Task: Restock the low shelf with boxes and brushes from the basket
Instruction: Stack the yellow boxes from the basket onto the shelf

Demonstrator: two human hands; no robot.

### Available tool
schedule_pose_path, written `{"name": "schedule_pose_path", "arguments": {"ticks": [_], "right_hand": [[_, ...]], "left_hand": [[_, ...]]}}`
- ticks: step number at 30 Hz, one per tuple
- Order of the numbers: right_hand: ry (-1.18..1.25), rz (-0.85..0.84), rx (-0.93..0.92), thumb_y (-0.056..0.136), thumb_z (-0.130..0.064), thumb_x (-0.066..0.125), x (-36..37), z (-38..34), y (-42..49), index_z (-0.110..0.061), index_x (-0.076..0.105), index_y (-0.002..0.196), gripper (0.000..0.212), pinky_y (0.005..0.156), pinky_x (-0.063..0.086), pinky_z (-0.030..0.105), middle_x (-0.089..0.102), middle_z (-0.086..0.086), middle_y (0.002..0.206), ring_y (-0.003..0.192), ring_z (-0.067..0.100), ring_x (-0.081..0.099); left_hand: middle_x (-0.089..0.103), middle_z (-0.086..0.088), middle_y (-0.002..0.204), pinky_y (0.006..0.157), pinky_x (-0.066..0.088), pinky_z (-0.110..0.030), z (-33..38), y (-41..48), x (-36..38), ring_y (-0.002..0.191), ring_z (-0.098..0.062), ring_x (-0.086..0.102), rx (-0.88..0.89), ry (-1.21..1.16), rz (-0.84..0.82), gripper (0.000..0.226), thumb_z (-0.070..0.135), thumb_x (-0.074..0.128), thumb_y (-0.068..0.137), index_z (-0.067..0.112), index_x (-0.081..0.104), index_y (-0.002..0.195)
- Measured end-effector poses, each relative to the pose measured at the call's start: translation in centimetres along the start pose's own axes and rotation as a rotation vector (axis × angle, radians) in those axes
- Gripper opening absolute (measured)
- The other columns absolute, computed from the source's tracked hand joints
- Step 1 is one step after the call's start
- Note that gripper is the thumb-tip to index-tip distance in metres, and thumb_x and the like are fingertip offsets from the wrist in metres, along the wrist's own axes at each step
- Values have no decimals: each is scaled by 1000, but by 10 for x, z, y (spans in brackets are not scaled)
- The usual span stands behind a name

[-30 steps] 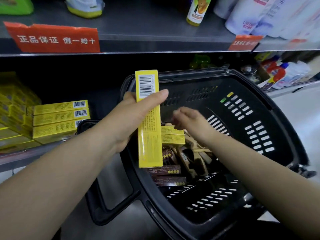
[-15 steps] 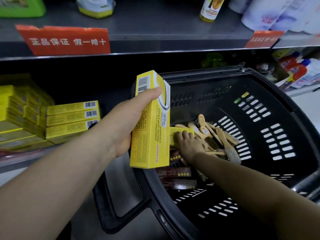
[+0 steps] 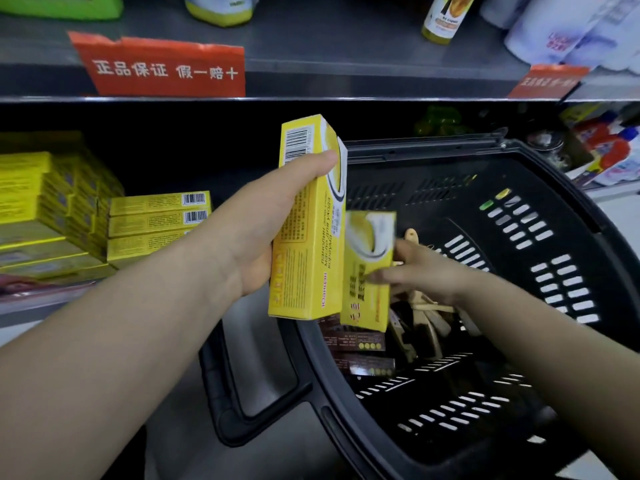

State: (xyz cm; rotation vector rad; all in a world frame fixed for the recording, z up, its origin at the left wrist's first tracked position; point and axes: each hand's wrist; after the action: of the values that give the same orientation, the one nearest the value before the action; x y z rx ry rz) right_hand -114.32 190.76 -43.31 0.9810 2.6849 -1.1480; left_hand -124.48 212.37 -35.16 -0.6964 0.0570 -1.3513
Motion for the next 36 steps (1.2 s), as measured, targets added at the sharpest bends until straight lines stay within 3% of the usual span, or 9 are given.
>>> {"name": "schedule_pose_path", "arguments": {"ticks": [4, 9, 14, 17, 22, 26, 28, 31, 36], "right_hand": [[298, 72, -162, 74, -33, 60, -5, -57, -49, -26, 62, 104, 31, 74, 55, 28, 74, -4, 98, 90, 13, 70], [91, -43, -361, 87, -53, 43, 23, -97, -77, -40, 46, 128, 43, 102, 39, 35, 63, -16, 121, 116, 4, 57], [2, -91, -415, 93, -39, 42, 28, -106, -84, -40, 20, 146, 58, 87, 47, 18, 61, -18, 122, 109, -1, 58], [150, -51, -414, 94, -40, 43, 23, -106, -74, -37, 27, 145, 53, 68, 49, 23, 62, 9, 114, 80, 15, 58], [250, -121, -318, 98, -35, 38, 19, -81, -33, -19, 53, 128, 37, 82, 54, 32, 59, 22, 117, 96, 30, 58], [-318, 88, -90, 98, -23, 46, 13, -31, 31, -11, 58, 121, 29, 76, 49, 22, 66, 5, 112, 99, 16, 61], [-771, 131, 59, 92, -22, 55, 15, 6, 63, -10, 41, 136, 48, 89, 46, 30, 51, 10, 135, 117, 23, 51], [-1067, 151, 152, 90, -19, 53, 28, 52, 94, -8, 14, 147, 70, 108, 31, 40, 28, 15, 150, 135, 33, 30], [-1152, 209, 106, 88, -38, 53, 25, 58, 100, -17, 52, 118, 37, 80, 47, 34, 57, 7, 112, 100, 30, 55]], "left_hand": [[74, 1, 89, 56, 58, -37, 2, -5, 5, 73, -16, 72, 29, -34, 7, 42, 48, 71, 69, 24, 69, 104], [71, -2, 110, 76, 57, -41, -3, -8, 12, 94, -19, 70, 28, -56, -29, 87, 50, 71, 55, 20, 46, 133], [74, -3, 100, 67, 59, -35, -1, -15, 2, 89, -21, 72, 76, -28, -129, 59, 36, 75, 57, 23, 65, 113], [75, -4, 92, 60, 59, -37, 3, -18, -5, 81, -21, 73, 93, -61, -123, 34, 31, 75, 52, 23, 76, 85], [76, -2, 89, 62, 59, -37, 6, -20, -13, 81, -20, 73, 95, -17, -181, 22, 33, 73, 54, 27, 79, 74], [76, -2, 80, 53, 56, -31, 10, -16, -18, 71, -19, 73, 92, -19, -129, 21, 32, 75, 48, 24, 78, 67], [76, -3, 80, 52, 56, -32, 11, -13, -23, 70, -20, 73, 81, -29, -96, 23, 32, 77, 47, 23, 78, 68], [76, -3, 85, 55, 57, -34, 12, -9, -32, 75, -21, 73, 63, -13, -84, 28, 32, 81, 46, 23, 79, 73], [76, -4, 85, 55, 57, -35, 13, -8, -42, 75, -21, 73, 20, -10, -71, 30, 32, 81, 45, 22, 79, 73]]}}
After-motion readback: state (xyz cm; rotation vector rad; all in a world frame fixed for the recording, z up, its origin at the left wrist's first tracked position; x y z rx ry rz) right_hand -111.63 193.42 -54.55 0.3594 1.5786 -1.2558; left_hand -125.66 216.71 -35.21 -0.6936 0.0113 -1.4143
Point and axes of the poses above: each hand's wrist, its own y-axis towards the middle knuckle, its own x-axis out of the palm, z = x × y
